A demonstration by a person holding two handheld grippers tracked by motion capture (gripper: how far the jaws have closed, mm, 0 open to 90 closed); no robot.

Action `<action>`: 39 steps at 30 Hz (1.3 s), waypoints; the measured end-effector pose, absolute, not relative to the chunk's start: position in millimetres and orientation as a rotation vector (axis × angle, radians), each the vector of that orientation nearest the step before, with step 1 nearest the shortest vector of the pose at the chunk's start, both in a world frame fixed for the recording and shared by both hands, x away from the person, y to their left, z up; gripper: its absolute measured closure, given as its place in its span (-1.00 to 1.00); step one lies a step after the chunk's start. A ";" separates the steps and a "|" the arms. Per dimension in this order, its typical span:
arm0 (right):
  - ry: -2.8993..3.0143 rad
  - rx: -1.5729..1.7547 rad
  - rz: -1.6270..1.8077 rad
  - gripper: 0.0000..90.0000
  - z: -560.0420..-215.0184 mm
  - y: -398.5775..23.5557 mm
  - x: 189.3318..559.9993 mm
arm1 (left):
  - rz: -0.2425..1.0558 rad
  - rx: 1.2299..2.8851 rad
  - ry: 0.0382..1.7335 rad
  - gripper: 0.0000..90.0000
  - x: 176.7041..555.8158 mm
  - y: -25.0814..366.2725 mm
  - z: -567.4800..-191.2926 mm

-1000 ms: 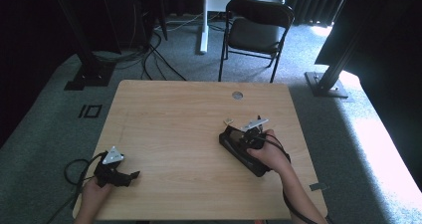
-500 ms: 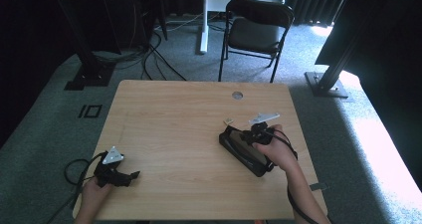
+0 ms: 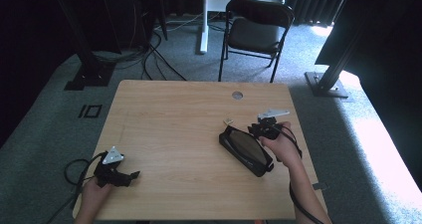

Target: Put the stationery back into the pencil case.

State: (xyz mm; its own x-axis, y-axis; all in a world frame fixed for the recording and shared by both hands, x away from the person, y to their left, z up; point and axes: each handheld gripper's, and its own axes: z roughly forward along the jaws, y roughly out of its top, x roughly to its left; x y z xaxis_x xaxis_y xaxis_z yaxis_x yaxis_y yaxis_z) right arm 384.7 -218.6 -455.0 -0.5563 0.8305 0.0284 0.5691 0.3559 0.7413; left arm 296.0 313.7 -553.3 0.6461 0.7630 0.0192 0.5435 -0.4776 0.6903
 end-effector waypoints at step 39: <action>2.078 1.577 0.848 0.50 -523.1 -258.6 443.6 | 0.430 2.203 1.011 -0.95 296.0 313.7 -553.3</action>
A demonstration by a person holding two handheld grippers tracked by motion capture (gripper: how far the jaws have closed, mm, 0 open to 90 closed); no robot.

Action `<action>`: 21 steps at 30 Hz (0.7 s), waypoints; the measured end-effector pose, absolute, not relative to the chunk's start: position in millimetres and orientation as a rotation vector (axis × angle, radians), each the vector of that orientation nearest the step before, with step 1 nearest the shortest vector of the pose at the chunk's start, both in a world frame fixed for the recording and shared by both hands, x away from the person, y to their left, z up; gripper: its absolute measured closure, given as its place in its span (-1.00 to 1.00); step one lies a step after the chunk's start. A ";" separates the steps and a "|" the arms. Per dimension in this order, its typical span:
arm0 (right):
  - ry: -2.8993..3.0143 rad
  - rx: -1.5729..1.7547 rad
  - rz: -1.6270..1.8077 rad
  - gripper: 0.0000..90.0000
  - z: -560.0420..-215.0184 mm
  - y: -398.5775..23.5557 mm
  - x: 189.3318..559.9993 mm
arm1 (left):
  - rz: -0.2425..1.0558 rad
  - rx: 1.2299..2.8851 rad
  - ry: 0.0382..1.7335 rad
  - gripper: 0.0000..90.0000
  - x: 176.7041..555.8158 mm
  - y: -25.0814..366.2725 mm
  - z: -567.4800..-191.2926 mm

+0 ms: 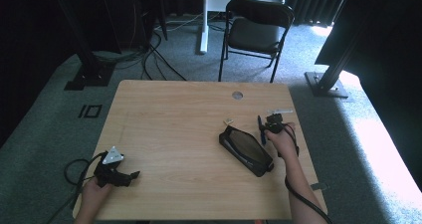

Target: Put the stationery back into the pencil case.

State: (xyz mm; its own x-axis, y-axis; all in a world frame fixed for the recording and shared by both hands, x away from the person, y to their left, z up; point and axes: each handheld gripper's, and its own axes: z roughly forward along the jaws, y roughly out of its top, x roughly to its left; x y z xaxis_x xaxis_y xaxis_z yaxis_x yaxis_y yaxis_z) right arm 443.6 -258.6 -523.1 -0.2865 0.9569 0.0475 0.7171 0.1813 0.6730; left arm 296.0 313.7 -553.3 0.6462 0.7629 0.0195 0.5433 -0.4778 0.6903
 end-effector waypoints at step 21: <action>2.101 1.559 0.760 0.58 -537.2 -250.6 452.9 | 0.430 2.203 1.011 -0.95 296.0 313.7 -553.3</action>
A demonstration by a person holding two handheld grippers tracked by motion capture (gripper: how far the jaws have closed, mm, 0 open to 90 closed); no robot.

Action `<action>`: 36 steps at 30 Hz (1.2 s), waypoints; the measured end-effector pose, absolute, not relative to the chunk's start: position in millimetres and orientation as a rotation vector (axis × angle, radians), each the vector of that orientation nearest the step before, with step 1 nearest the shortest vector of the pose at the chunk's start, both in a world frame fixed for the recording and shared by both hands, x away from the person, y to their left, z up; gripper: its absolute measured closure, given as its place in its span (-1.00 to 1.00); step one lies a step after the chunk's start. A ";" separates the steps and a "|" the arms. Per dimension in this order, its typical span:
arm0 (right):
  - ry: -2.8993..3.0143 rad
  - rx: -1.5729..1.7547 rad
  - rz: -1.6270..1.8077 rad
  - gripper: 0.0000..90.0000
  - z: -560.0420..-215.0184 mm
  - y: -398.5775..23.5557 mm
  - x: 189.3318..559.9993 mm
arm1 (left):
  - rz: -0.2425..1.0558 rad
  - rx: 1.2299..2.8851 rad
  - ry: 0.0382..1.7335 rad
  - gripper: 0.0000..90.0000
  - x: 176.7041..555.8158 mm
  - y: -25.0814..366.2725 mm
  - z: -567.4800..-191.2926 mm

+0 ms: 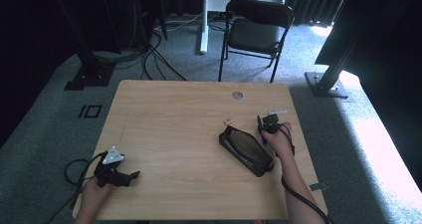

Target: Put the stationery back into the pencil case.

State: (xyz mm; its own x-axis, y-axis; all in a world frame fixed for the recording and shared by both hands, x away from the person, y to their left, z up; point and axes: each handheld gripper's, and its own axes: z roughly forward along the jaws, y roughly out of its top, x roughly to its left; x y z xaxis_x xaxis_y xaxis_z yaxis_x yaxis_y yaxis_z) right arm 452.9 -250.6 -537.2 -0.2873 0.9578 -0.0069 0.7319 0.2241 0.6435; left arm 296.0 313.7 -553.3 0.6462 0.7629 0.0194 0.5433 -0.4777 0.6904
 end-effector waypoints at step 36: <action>2.100 1.589 0.868 0.76 -503.2 -275.1 431.7 | 0.430 2.203 1.010 -0.95 296.0 313.7 -553.3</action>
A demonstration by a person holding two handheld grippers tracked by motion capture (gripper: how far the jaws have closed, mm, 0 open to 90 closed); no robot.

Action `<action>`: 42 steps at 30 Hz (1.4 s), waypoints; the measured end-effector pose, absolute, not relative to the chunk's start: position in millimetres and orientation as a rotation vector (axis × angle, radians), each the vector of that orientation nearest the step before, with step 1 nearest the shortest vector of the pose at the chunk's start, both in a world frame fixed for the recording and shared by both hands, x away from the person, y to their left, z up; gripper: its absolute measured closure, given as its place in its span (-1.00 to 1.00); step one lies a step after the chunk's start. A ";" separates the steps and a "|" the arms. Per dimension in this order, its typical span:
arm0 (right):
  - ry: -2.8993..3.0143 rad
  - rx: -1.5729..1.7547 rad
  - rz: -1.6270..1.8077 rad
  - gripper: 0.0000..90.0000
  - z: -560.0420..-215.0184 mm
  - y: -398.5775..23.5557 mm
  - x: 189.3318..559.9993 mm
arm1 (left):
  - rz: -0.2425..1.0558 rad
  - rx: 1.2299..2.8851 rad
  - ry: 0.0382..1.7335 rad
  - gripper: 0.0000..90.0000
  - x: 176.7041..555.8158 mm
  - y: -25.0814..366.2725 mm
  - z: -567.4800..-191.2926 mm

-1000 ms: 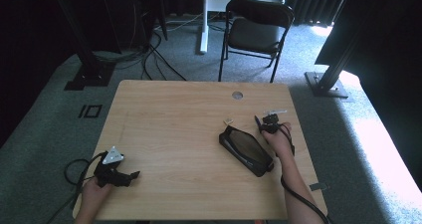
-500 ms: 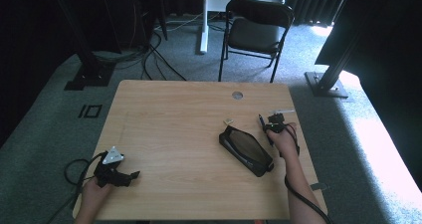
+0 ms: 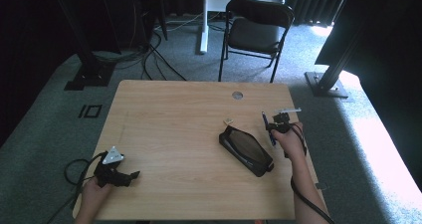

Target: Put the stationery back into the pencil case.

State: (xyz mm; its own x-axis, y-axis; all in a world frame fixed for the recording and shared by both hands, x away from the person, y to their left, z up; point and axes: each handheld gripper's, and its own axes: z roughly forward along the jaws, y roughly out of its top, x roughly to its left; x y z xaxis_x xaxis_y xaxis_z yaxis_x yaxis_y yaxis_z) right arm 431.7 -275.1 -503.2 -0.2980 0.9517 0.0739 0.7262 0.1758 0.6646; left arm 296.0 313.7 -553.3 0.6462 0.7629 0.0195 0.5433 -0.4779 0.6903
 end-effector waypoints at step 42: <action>2.203 1.225 1.112 0.76 -431.0 -243.7 375.6 | 0.429 2.203 1.011 -0.95 296.0 313.7 -553.3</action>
State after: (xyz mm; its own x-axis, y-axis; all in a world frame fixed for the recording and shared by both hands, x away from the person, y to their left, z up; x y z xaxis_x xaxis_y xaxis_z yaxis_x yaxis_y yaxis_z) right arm 375.6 -243.7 -431.0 -0.5456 0.8369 0.0443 0.5328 0.3056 0.7891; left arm 296.0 313.7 -553.3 0.6461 0.7630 0.0192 0.5435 -0.4776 0.6903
